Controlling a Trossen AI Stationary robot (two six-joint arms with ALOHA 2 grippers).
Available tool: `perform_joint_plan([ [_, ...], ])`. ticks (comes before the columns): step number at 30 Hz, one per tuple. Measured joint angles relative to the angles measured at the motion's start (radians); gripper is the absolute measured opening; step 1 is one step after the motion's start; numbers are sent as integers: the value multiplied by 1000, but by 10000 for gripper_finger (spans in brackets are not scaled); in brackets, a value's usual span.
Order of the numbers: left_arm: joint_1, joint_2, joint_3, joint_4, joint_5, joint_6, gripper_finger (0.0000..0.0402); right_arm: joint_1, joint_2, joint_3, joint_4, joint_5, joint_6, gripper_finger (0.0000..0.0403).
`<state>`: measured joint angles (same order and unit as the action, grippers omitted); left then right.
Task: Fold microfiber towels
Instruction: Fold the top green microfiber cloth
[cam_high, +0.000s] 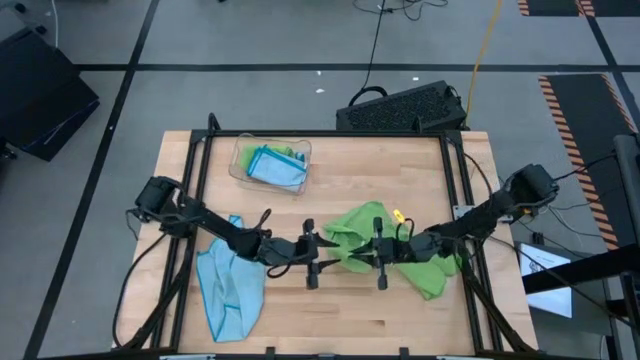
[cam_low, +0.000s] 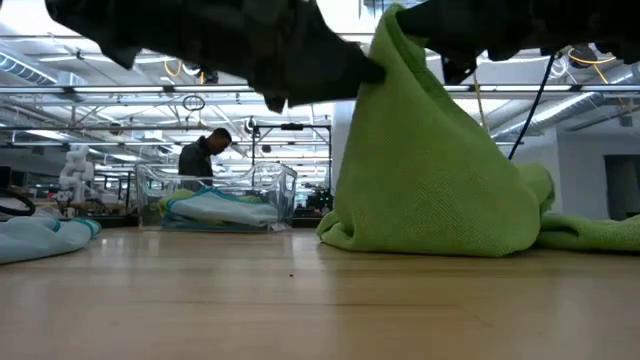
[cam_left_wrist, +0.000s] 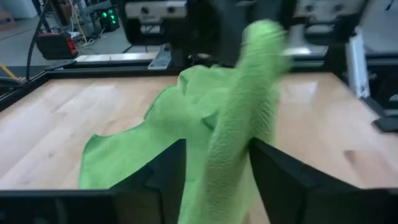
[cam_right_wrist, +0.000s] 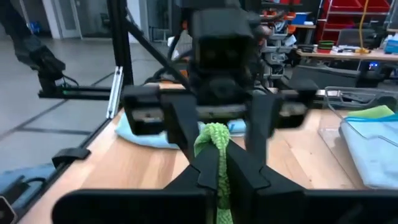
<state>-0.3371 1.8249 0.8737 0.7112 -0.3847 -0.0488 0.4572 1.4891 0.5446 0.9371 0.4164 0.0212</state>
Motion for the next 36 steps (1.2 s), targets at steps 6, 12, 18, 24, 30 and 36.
perform_joint_plan([
  [6,11,14,12,-35,-5,40,63,3,21,25,-18,1,-35,48],
  [12,-21,-100,13,-279,-37,43,14,10,-86,25,-273,-1,53,116],
  [18,-70,-171,12,-516,-28,-19,6,9,-225,24,-693,-32,255,163],
  [24,-90,-165,13,-578,-25,-107,41,9,-254,23,-885,-32,384,166],
  [30,-93,-162,12,-636,-23,-199,114,9,-254,23,-928,-28,383,161],
  [36,-104,-162,12,-597,93,-181,141,-3,-254,-19,-927,2,390,160],
])
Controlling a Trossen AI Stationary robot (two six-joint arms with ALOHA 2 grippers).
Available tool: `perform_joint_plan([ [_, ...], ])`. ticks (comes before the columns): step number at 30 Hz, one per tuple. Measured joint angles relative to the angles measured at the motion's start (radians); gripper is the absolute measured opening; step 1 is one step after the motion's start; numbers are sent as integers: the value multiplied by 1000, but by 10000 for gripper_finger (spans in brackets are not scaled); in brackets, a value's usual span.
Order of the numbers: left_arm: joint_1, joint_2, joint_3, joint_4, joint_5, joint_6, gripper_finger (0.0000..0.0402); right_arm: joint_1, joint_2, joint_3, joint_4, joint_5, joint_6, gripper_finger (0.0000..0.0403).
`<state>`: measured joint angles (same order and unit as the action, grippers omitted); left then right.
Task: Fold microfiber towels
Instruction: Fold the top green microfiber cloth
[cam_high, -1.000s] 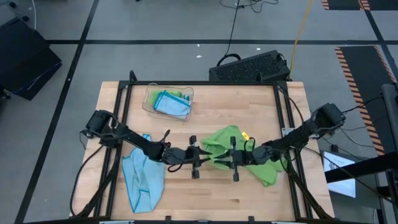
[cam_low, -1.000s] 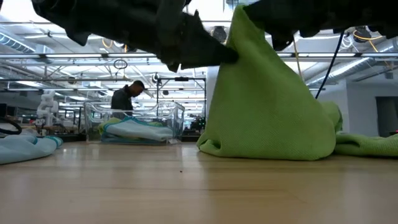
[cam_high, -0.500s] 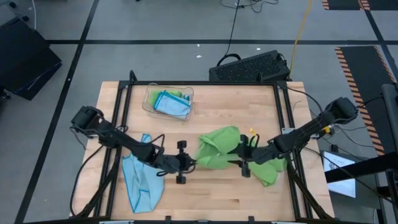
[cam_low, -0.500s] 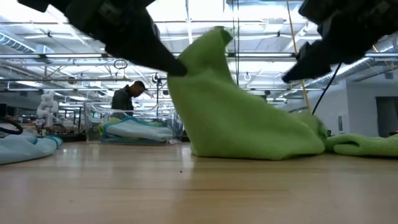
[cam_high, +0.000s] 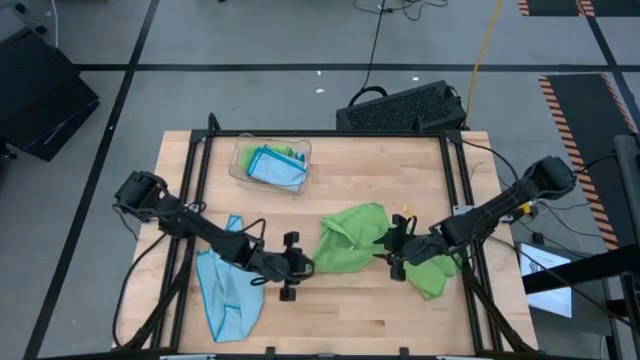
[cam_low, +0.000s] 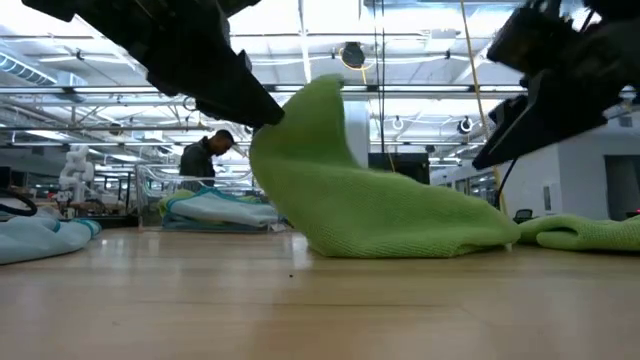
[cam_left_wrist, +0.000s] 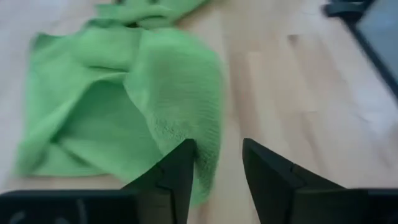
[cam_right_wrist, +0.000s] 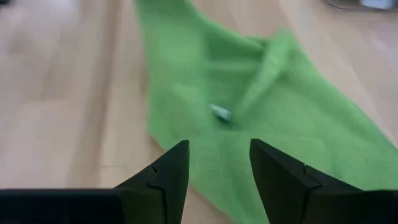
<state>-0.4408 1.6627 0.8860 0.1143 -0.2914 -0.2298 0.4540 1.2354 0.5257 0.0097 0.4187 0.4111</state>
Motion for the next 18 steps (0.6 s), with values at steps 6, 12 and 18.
perform_joint_plan([
  [6,-16,0,0,10,29,15,142,-28,0,-35,-28,-3,16,160],
  [12,-22,0,0,10,29,15,143,-20,0,-35,-74,-3,-59,160],
  [18,-21,0,0,30,-2,17,143,-21,0,-35,-135,30,-85,160],
])
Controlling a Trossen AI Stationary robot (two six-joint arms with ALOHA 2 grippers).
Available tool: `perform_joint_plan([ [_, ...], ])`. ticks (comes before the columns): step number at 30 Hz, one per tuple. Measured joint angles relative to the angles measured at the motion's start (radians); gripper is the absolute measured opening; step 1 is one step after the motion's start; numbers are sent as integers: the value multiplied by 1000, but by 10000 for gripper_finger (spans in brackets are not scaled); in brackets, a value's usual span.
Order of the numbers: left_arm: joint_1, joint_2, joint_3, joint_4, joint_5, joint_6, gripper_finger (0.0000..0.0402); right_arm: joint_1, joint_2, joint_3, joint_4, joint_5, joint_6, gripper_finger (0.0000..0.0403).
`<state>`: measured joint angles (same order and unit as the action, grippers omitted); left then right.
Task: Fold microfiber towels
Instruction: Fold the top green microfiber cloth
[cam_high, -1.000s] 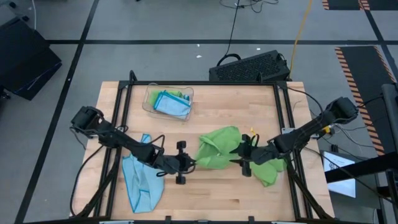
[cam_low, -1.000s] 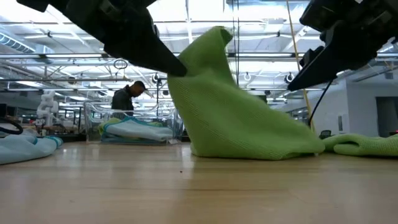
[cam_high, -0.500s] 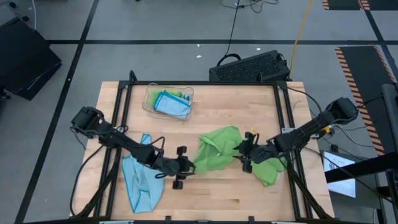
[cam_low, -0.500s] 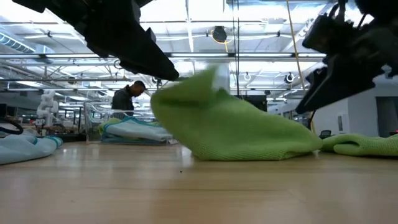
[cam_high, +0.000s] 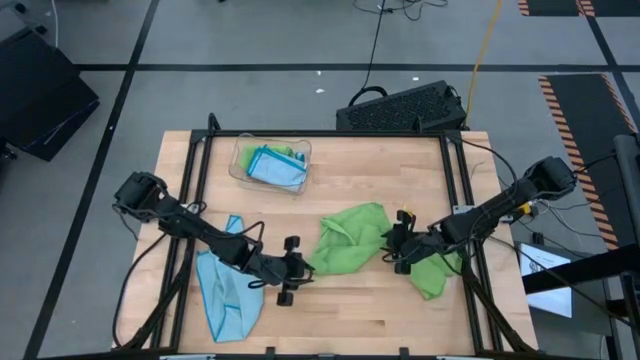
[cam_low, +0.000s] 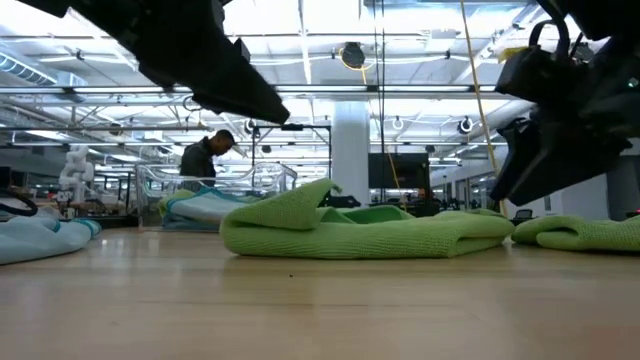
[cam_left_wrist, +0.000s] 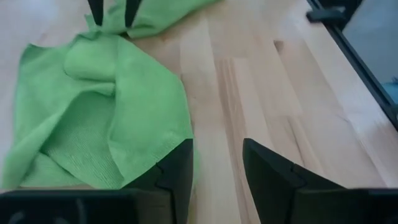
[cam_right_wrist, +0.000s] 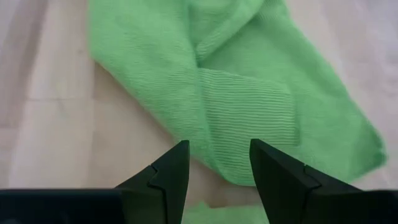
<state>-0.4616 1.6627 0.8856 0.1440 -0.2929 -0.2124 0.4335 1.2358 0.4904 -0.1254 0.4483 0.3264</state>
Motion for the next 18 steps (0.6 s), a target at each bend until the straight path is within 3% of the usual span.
perform_joint_plan([
  [3,6,0,0,44,-29,11,143,0,0,0,-20,50,-12,160],
  [12,8,46,3,142,-108,82,143,0,0,0,-15,49,-8,160],
  [18,25,156,100,104,-135,127,160,0,0,0,-14,49,-6,160],
])
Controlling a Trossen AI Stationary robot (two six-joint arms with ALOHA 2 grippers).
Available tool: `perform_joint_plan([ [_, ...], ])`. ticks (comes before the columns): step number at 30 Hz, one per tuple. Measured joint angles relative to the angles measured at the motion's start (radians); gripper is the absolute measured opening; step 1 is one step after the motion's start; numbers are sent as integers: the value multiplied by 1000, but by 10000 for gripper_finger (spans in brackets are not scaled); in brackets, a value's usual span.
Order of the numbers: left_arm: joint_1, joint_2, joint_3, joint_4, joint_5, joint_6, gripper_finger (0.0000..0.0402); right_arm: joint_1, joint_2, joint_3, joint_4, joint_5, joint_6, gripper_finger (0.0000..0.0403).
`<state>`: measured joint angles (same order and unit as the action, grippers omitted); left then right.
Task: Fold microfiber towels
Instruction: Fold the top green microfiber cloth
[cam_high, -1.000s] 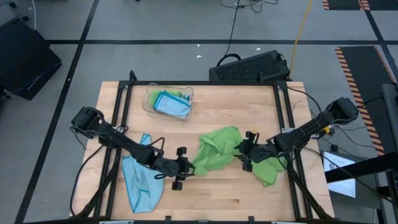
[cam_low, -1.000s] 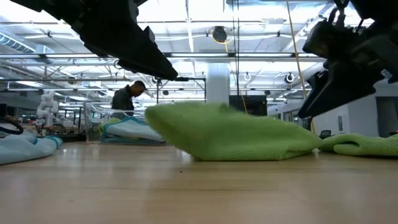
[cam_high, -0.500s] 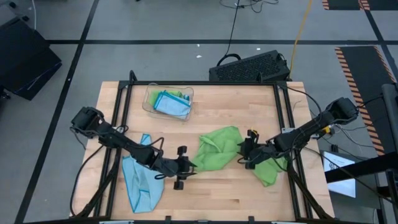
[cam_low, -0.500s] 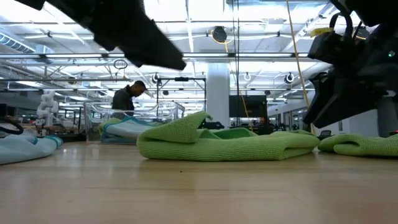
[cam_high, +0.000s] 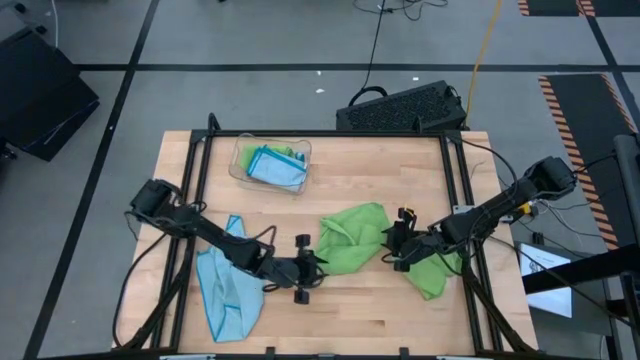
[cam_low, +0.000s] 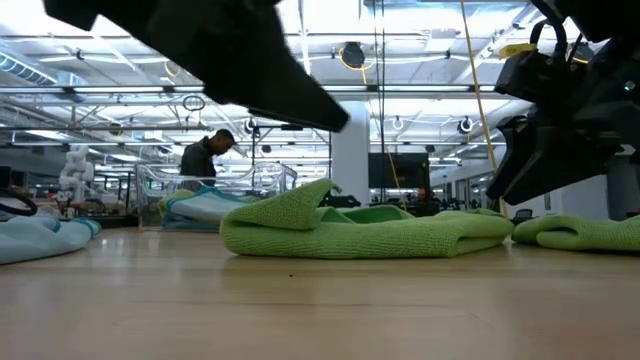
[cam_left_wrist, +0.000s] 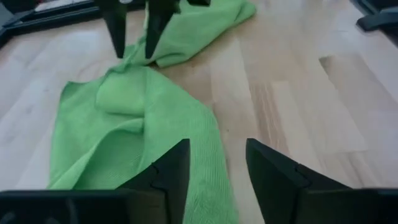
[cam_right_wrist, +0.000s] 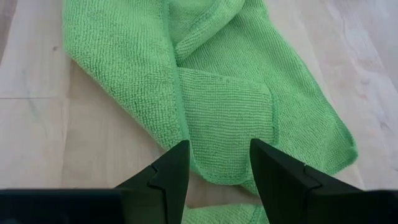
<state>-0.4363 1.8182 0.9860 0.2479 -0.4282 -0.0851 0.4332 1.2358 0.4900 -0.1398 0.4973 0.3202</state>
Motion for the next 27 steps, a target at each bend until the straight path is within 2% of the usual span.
perform_joint_plan([
  [4,18,75,106,-134,-28,-39,202,0,0,0,-1,-1,0,160],
  [9,40,152,240,-373,-43,-185,253,0,0,0,0,-3,8,160],
  [14,81,198,333,-539,-41,-337,266,0,0,0,2,-3,8,160],
  [20,113,202,370,-677,-9,-471,227,0,0,0,3,-4,8,160],
  [27,110,201,383,-862,7,-499,123,0,0,0,4,-4,8,160],
])
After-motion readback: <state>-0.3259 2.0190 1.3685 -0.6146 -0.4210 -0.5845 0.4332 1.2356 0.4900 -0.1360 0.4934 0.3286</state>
